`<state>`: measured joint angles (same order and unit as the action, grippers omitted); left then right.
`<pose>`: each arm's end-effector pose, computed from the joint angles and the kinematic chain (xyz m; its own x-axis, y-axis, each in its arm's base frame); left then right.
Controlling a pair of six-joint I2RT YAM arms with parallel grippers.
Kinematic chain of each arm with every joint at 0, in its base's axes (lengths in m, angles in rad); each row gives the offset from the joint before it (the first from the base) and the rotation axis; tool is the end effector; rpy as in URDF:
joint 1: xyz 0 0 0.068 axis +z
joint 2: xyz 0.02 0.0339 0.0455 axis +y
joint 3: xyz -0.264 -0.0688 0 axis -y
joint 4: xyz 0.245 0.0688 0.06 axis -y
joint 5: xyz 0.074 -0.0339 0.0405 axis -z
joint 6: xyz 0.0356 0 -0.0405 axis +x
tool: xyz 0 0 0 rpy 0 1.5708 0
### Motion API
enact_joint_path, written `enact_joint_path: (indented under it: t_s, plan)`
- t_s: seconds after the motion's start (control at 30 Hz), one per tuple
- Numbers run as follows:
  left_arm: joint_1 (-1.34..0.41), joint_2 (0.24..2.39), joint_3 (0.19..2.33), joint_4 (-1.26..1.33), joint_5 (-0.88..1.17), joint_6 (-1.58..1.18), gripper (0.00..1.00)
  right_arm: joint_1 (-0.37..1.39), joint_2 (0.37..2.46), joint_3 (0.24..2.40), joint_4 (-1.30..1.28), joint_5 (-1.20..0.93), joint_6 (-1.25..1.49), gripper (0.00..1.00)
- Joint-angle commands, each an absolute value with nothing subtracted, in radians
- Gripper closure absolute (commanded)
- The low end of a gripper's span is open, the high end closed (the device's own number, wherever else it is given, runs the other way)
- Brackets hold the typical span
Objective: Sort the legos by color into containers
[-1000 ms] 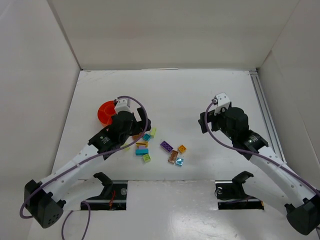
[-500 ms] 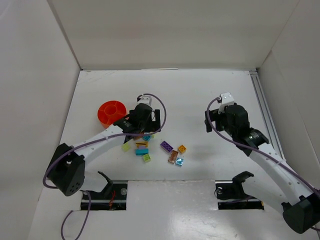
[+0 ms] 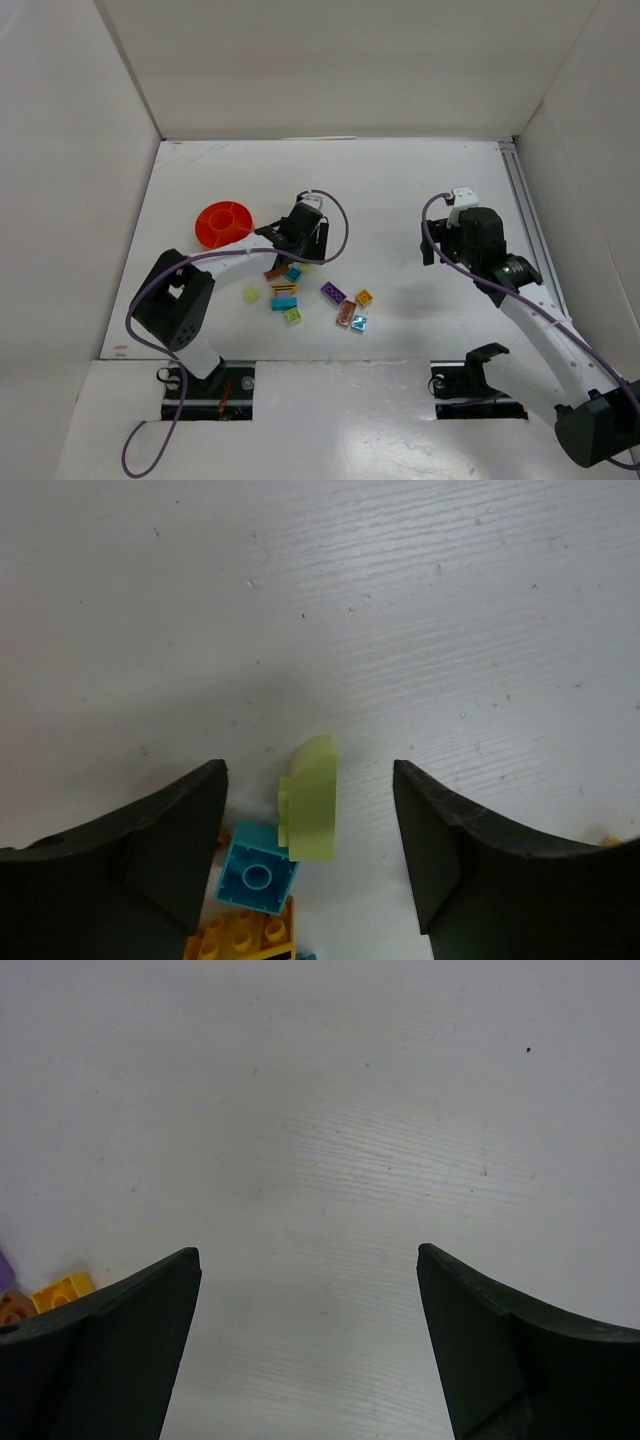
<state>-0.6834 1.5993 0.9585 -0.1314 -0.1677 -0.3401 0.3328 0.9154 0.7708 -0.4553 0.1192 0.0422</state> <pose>0.2658 -0.2088 0.2029 -0.6868 0.1351 -0.7142 0.3190 0.9389 -0.1292 0.1908 0.0615 0.2851 -0.5429 -0.1433 -0.8275 -0.2089 0.9774 -0.0323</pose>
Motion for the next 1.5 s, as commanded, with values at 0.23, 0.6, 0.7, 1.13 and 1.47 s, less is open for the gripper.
enact_joint_path:
  t_s: [0.23, 0.6, 0.7, 1.13, 1.47]
  plan:
    - [-0.686, 1.686, 1.032, -0.114, -0.13, -0.287, 0.56, 0.275, 0.882, 0.77, -0.466, 0.091, 0.02, 0.07]
    - [-0.686, 1.695, 1.023, -0.15, -0.149, -0.32, 0.95, 0.236, 0.882, 0.761, -0.476, 0.081, 0.002, 0.07]
    - [-0.686, 1.671, 1.023, -0.15, -0.135, -0.321, 1.0, 0.227, 0.873, 0.761, -0.476, 0.081, -0.008, 0.07]
    - [-0.686, 1.415, 1.042, -0.169, -0.391, -0.448, 1.0, 0.218, 0.853, 0.752, -0.465, 0.052, -0.026, 0.07]
    - [-0.495, 1.122, 0.98, -0.2, -0.718, -0.565, 1.0, 0.218, 0.825, 0.752, -0.434, 0.021, -0.044, 0.07]
